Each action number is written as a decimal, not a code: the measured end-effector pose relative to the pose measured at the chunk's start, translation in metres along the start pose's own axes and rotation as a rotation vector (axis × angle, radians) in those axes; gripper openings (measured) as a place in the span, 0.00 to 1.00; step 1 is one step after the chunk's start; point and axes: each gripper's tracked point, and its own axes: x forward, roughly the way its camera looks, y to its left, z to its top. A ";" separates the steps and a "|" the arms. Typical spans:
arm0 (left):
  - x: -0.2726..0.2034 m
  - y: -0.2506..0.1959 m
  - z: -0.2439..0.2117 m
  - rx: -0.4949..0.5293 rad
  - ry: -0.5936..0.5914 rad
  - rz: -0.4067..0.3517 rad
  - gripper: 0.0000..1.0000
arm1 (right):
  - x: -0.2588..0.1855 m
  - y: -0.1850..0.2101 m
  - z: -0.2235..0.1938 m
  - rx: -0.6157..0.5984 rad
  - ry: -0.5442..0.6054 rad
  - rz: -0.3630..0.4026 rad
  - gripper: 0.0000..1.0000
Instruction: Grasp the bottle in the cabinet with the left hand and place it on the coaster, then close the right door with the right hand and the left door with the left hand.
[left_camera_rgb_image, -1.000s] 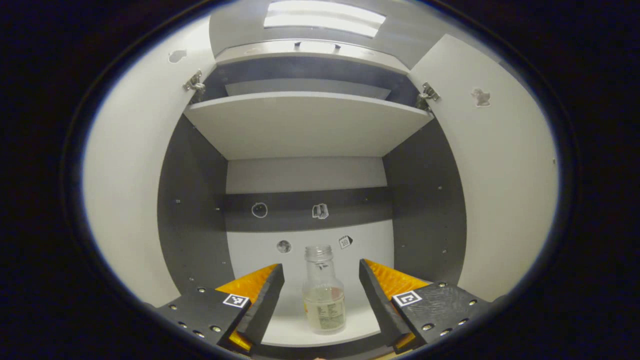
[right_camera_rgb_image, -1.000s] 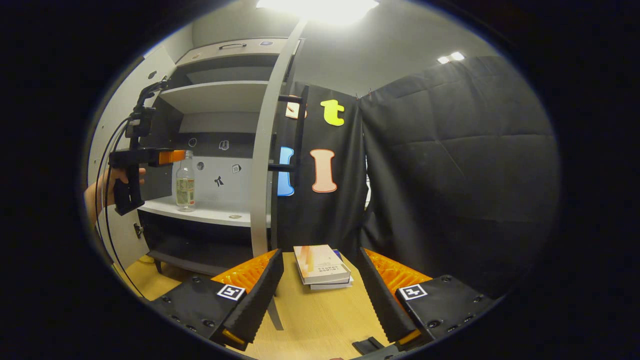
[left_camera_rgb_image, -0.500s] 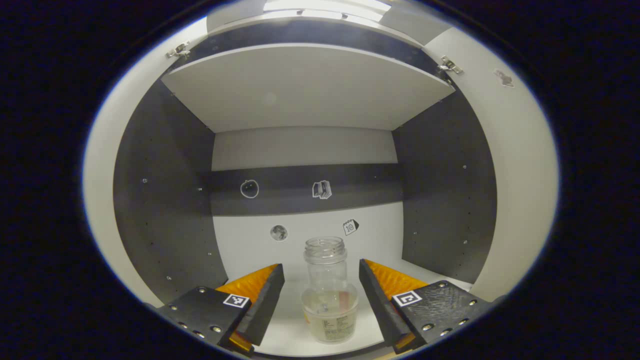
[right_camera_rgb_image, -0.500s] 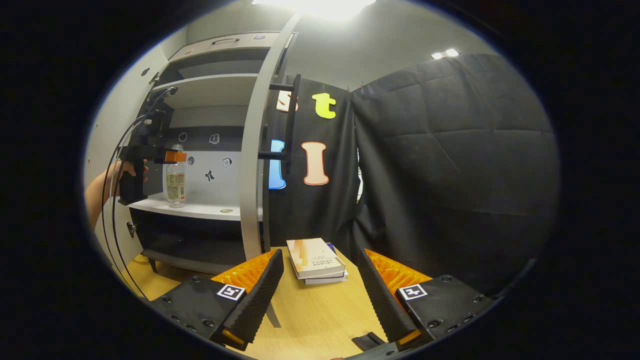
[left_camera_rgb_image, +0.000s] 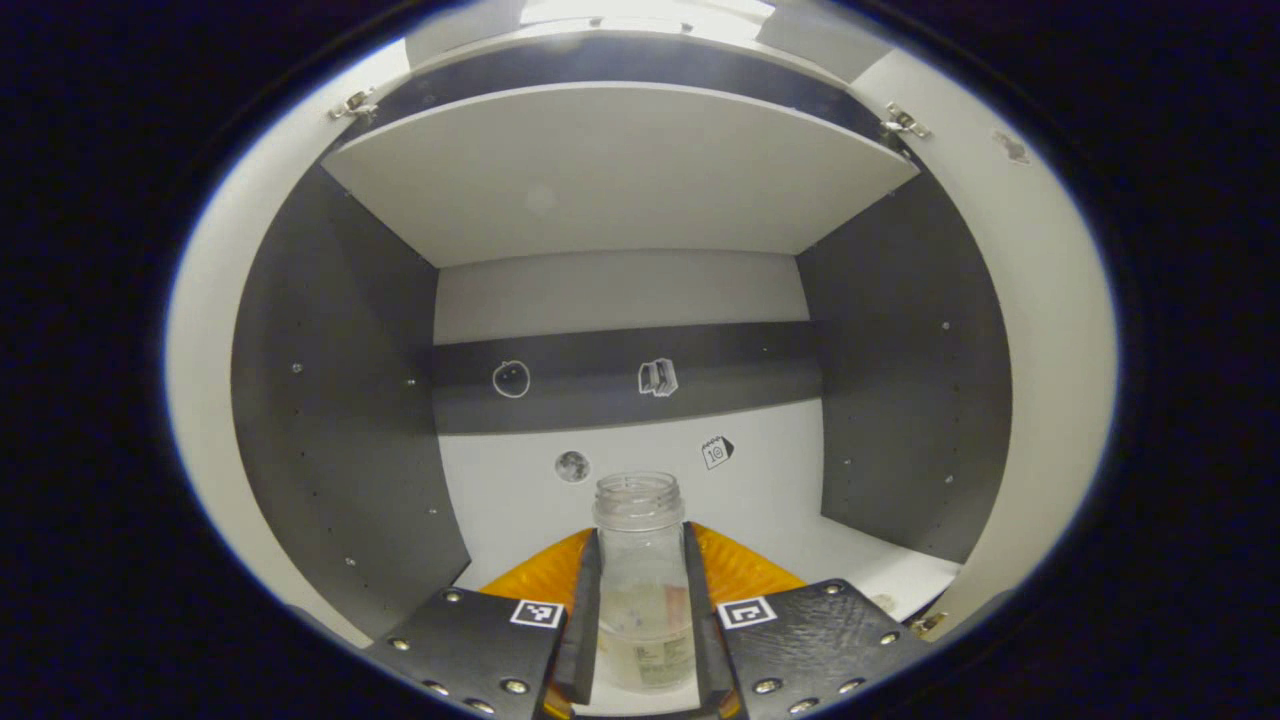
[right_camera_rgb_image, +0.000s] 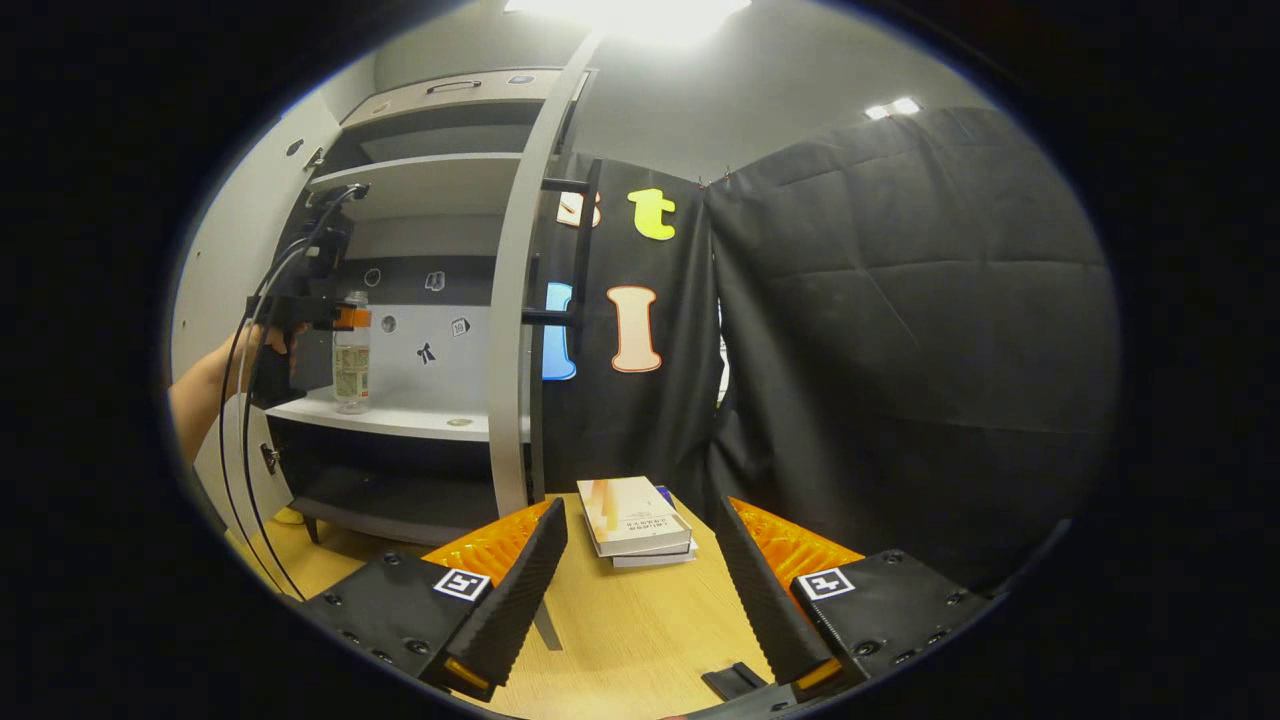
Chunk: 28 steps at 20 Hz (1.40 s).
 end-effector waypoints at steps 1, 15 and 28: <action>-0.006 0.001 0.003 -0.012 -0.002 -0.003 0.41 | -0.002 0.000 0.002 0.001 -0.003 0.007 0.96; -0.122 0.001 0.001 -0.051 -0.003 0.041 0.41 | -0.037 -0.005 0.000 0.012 -0.016 0.144 0.96; -0.209 -0.042 -0.051 -0.063 -0.023 0.020 0.41 | -0.066 -0.023 -0.017 -0.008 0.000 0.222 0.96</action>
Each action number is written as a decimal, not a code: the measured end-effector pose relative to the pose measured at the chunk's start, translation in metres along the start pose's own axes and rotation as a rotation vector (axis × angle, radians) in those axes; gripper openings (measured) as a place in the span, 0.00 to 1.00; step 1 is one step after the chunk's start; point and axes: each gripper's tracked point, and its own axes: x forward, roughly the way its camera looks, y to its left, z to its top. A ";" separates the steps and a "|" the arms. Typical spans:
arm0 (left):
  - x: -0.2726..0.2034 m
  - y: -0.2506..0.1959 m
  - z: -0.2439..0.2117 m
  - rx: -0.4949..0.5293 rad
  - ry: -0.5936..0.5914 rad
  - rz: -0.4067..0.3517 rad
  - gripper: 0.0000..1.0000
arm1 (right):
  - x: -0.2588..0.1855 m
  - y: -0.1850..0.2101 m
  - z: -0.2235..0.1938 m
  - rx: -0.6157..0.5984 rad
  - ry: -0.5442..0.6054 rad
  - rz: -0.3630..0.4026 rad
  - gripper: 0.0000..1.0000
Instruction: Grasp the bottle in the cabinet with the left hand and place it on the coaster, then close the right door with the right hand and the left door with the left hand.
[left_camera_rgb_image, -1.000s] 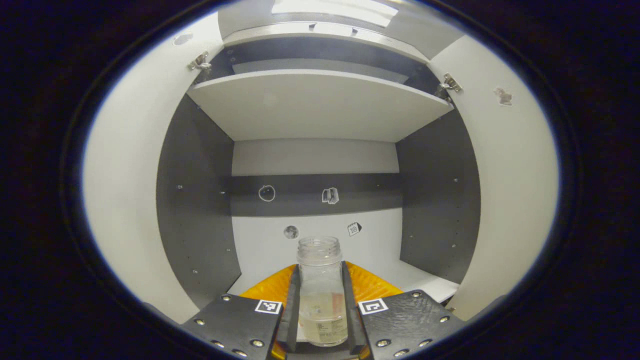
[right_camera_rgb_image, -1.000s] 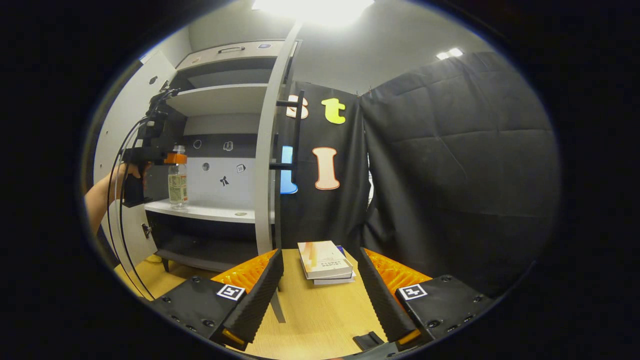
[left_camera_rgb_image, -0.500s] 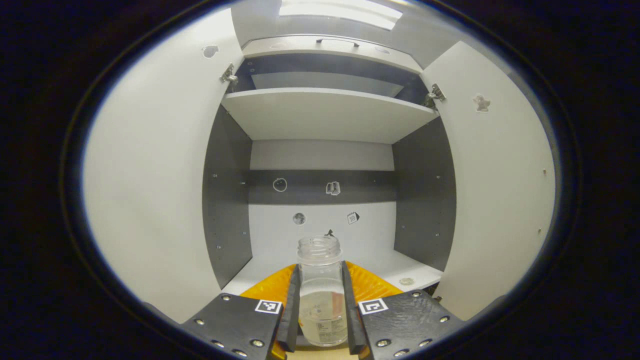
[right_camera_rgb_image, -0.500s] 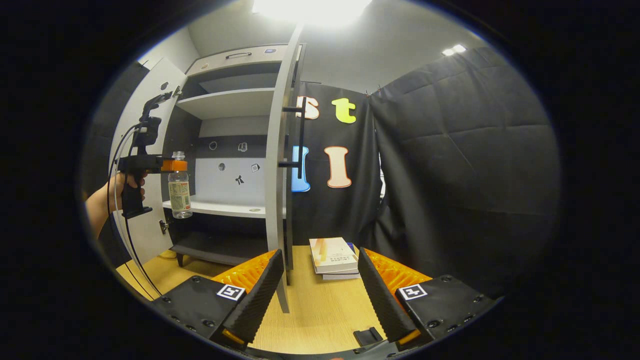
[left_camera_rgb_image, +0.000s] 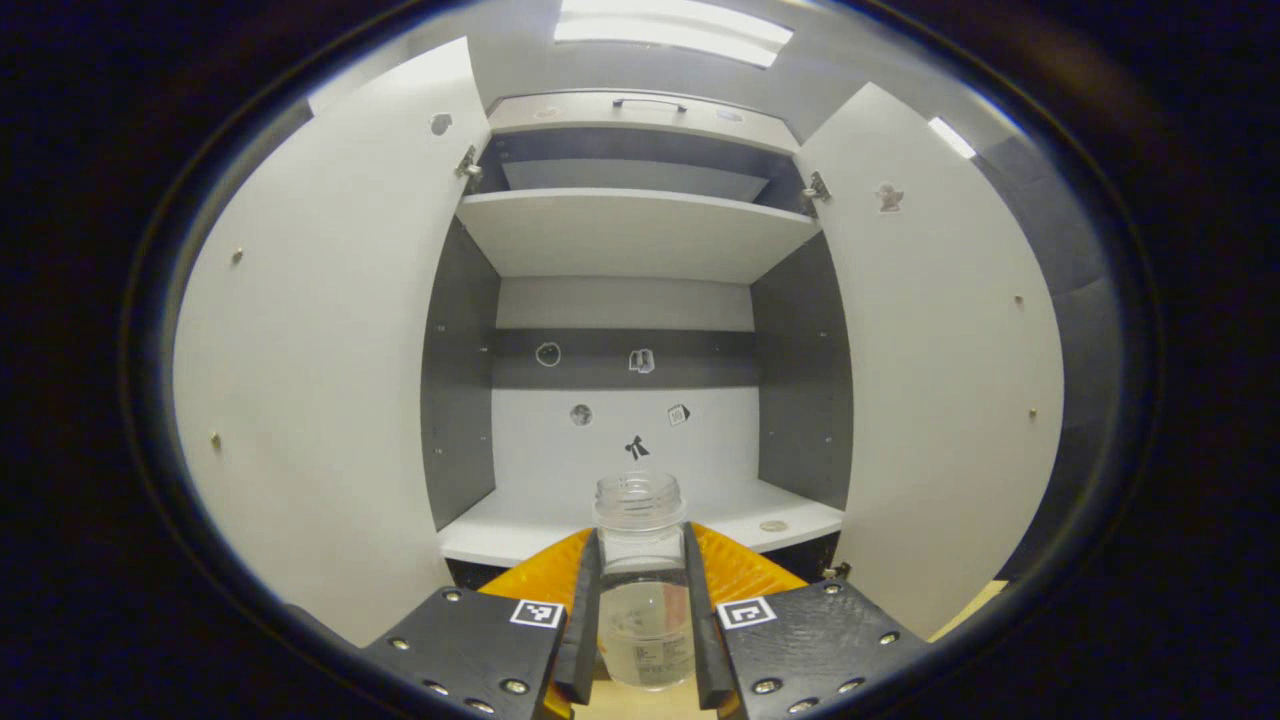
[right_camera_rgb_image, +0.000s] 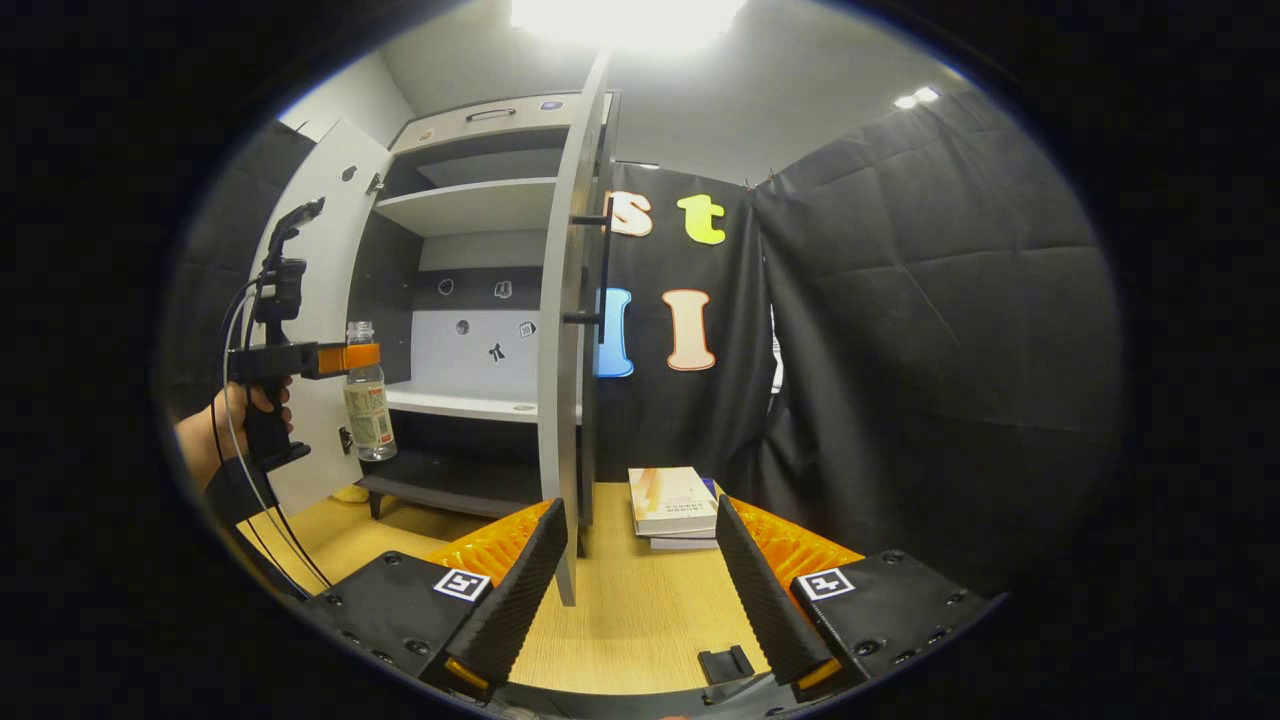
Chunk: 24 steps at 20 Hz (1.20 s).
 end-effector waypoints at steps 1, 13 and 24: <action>-0.006 -0.003 -0.007 -0.002 0.009 -0.004 0.41 | -0.001 0.000 -0.003 -0.003 0.005 0.005 0.96; -0.056 -0.041 -0.092 -0.041 0.063 -0.072 0.41 | -0.010 -0.001 -0.019 -0.011 0.012 0.021 0.96; -0.101 -0.056 -0.202 -0.111 0.203 -0.064 0.41 | -0.010 0.007 -0.033 -0.061 0.046 0.035 0.96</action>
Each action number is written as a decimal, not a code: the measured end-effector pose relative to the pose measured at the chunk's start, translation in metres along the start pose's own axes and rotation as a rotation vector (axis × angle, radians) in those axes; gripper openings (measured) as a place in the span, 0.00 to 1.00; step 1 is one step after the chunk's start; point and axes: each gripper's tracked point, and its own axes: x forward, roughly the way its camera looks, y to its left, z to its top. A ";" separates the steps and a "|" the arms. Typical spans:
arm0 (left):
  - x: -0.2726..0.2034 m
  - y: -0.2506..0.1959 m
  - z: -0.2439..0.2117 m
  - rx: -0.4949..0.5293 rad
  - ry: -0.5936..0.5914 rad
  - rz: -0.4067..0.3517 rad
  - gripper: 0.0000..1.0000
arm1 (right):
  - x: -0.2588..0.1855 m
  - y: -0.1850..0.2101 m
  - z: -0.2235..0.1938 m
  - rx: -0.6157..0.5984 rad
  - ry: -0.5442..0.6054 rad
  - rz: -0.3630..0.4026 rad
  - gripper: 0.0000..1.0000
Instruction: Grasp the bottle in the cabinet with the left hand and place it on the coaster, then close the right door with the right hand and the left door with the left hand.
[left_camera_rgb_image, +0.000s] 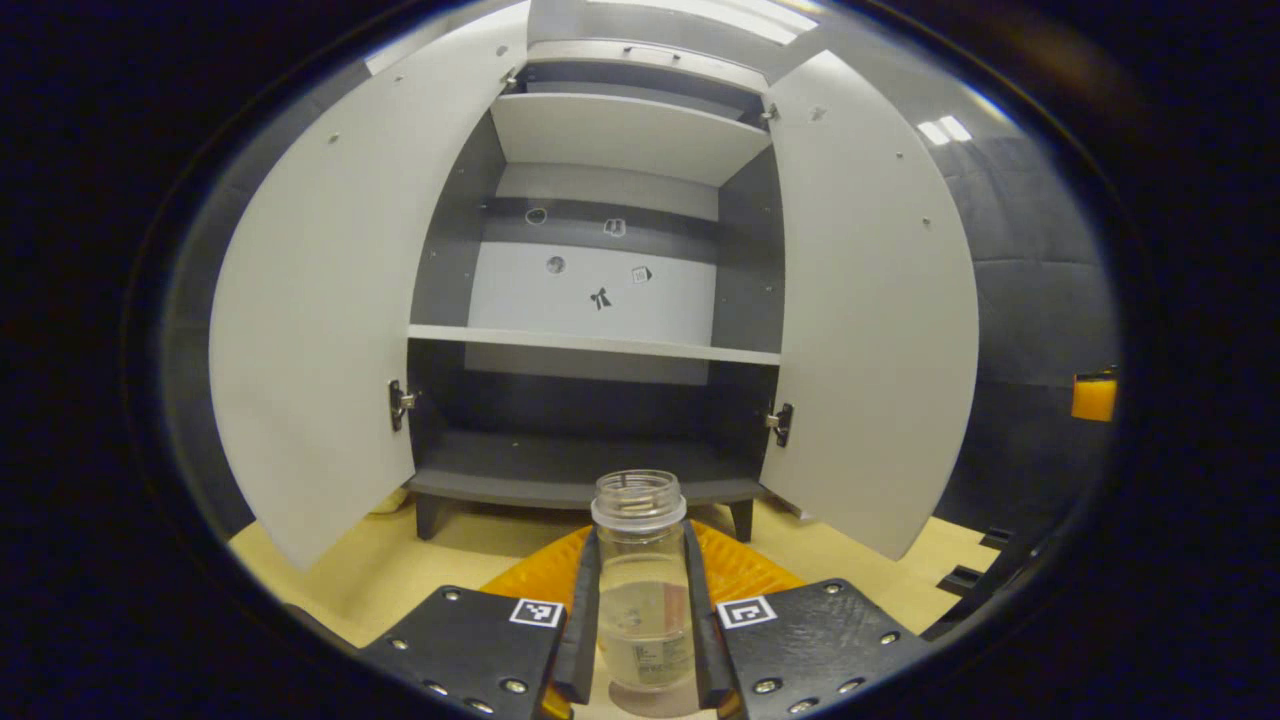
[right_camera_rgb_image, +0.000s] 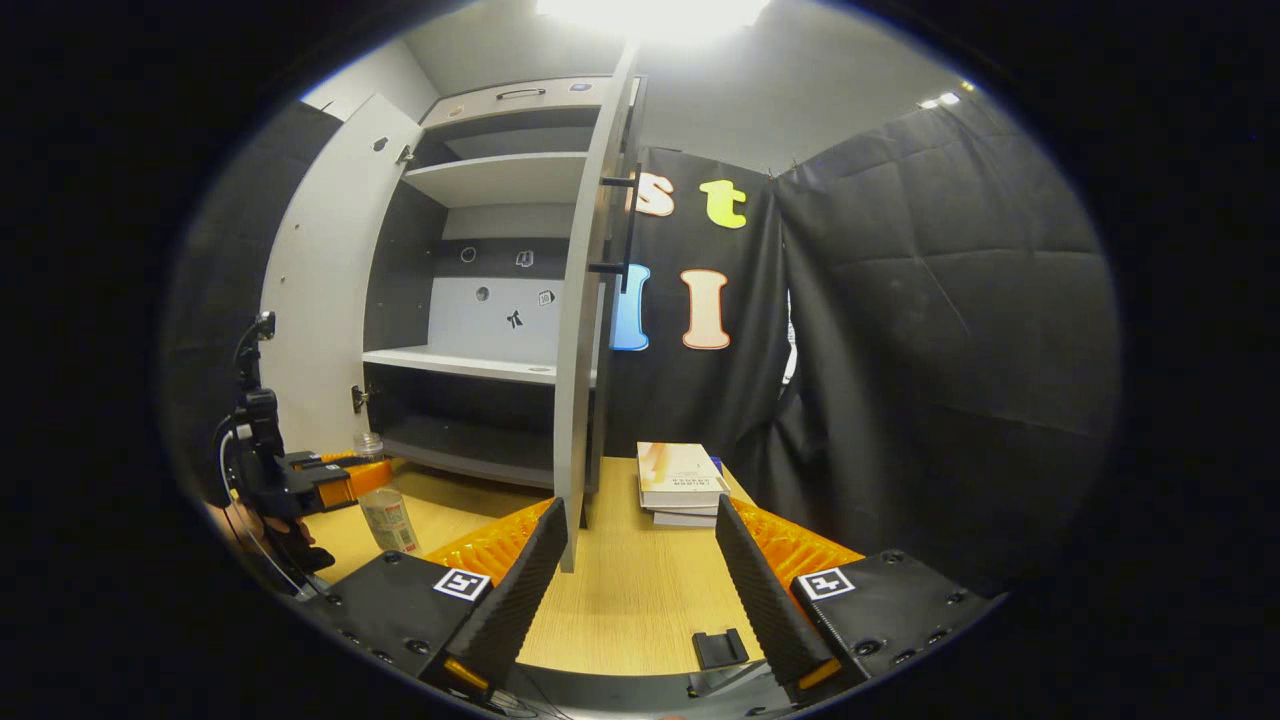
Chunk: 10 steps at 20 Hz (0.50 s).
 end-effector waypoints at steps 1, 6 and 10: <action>-0.001 0.001 -0.005 -0.003 0.006 0.005 0.41 | 0.000 0.001 0.001 -0.004 0.002 0.003 0.96; -0.007 -0.010 -0.022 -0.030 0.000 -0.012 0.41 | 0.003 0.000 0.001 -0.013 0.005 0.002 0.95; -0.007 -0.017 -0.034 -0.001 0.014 -0.020 0.41 | 0.008 0.000 0.002 -0.006 0.006 -0.003 0.96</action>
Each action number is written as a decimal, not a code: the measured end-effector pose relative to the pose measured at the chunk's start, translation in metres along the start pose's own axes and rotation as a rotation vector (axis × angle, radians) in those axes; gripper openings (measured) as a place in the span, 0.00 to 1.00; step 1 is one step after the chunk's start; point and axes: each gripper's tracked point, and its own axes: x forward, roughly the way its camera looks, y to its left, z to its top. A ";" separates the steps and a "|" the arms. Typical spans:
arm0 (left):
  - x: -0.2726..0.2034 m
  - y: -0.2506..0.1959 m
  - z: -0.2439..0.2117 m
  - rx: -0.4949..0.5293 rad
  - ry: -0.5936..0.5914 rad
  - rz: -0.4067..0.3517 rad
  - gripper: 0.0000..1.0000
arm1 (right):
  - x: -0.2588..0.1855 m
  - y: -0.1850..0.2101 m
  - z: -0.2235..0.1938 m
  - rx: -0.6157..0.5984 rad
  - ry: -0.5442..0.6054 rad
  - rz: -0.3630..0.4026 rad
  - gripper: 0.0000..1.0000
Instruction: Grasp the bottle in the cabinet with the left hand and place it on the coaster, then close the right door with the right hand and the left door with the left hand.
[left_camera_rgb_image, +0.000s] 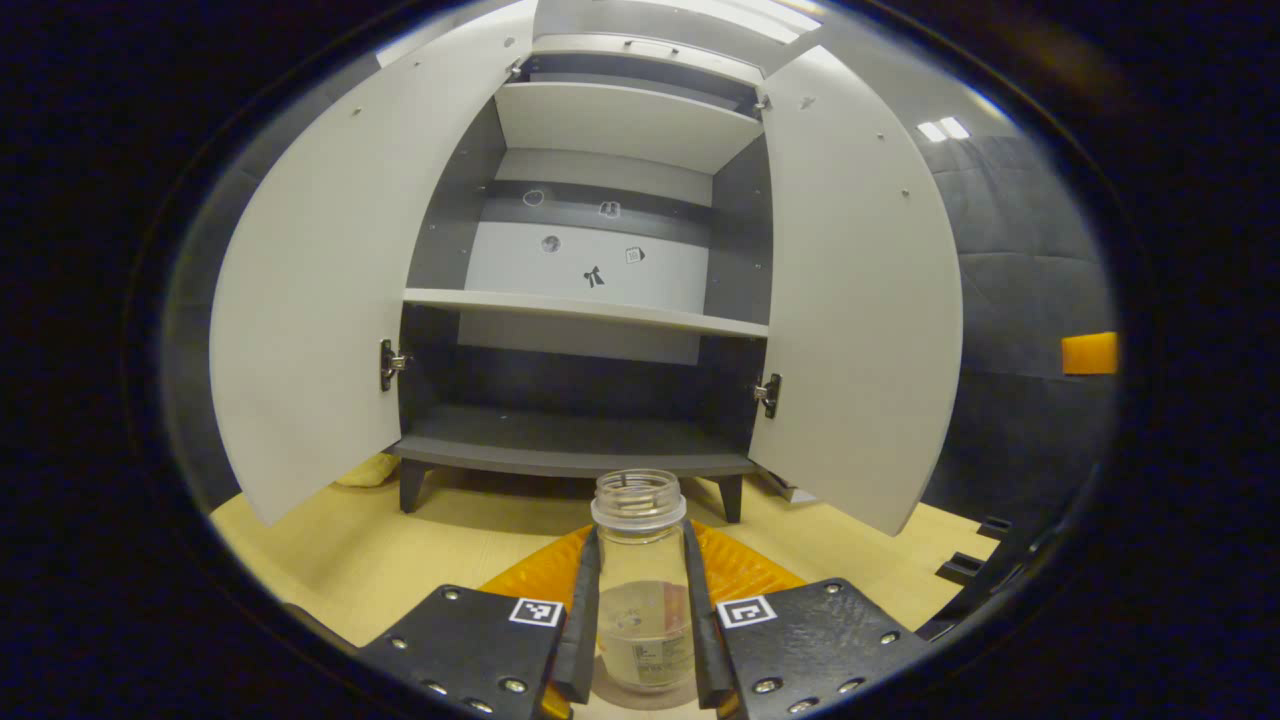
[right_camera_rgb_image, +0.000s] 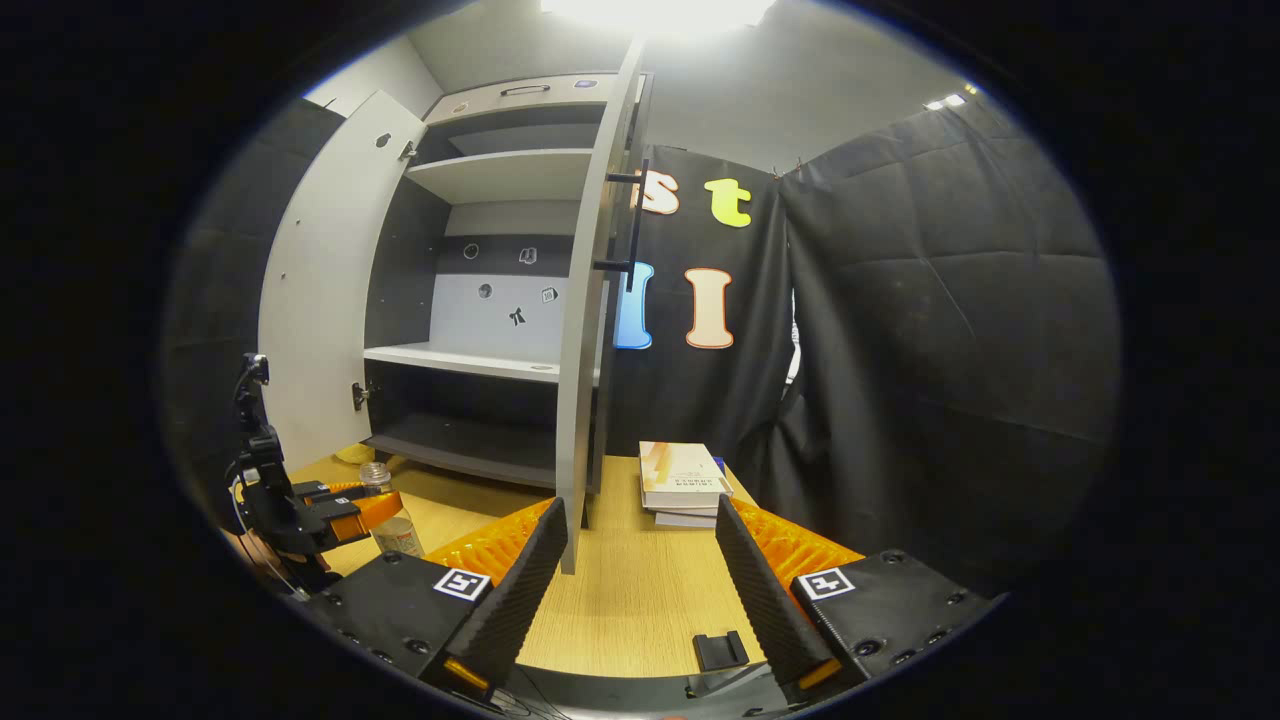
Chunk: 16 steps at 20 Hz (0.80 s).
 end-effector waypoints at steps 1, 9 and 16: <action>0.001 -0.001 -0.004 0.012 0.014 0.003 0.41 | 0.001 0.000 0.000 0.001 0.000 -0.002 0.96; -0.003 -0.005 -0.015 0.037 0.040 0.021 0.44 | 0.010 -0.002 0.000 0.004 0.002 -0.014 0.96; -0.007 -0.003 0.000 0.076 0.060 0.045 0.88 | 0.013 0.004 0.010 0.018 -0.020 0.007 0.95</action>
